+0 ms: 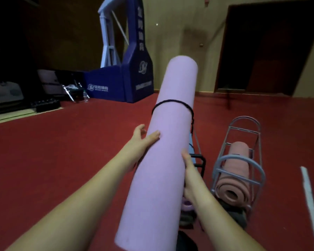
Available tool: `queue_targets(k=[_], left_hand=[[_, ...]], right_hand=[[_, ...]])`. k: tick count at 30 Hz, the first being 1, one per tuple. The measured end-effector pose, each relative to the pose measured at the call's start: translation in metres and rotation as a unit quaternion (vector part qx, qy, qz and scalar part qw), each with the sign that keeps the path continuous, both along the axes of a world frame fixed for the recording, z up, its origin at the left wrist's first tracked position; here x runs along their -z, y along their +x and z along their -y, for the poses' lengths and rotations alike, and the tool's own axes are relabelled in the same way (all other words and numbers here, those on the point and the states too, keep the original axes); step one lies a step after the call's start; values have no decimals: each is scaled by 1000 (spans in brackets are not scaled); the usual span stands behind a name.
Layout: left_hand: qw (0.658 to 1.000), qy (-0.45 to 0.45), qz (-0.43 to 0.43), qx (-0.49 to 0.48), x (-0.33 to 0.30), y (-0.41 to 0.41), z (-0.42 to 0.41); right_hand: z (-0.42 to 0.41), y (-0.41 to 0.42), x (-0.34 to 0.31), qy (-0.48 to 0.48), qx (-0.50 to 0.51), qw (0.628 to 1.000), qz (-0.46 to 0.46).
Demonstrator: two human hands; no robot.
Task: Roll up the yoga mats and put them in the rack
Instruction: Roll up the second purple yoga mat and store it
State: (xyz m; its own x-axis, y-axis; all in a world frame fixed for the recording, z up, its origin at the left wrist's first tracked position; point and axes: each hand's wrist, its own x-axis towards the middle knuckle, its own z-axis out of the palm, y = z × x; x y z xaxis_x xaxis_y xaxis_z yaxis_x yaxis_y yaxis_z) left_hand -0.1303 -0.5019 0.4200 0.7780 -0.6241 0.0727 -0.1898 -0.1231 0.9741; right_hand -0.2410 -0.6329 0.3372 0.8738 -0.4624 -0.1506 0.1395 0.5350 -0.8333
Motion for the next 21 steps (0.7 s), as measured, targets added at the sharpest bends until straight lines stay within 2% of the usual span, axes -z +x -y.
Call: queue_targets(k=[4, 6, 10, 13, 17, 21], left_hand=[[985, 16, -134, 109, 32, -43, 31], [972, 39, -161, 167, 35, -59, 48], [954, 26, -217, 203, 21, -74, 97], [928, -8, -293, 229, 7, -76, 143], [919, -47, -296, 258, -1, -70, 210], [933, -22, -242, 267, 3, -67, 269]], right_hand=[[75, -31, -18, 28, 67, 997, -13], [113, -46, -21, 30, 94, 995, -31], [177, -66, -24, 48, 160, 981, -95], [213, -74, -28, 53, 186, 977, -86], [253, -84, -30, 34, 196, 978, -62], [277, -98, -20, 17, 174, 984, -43]])
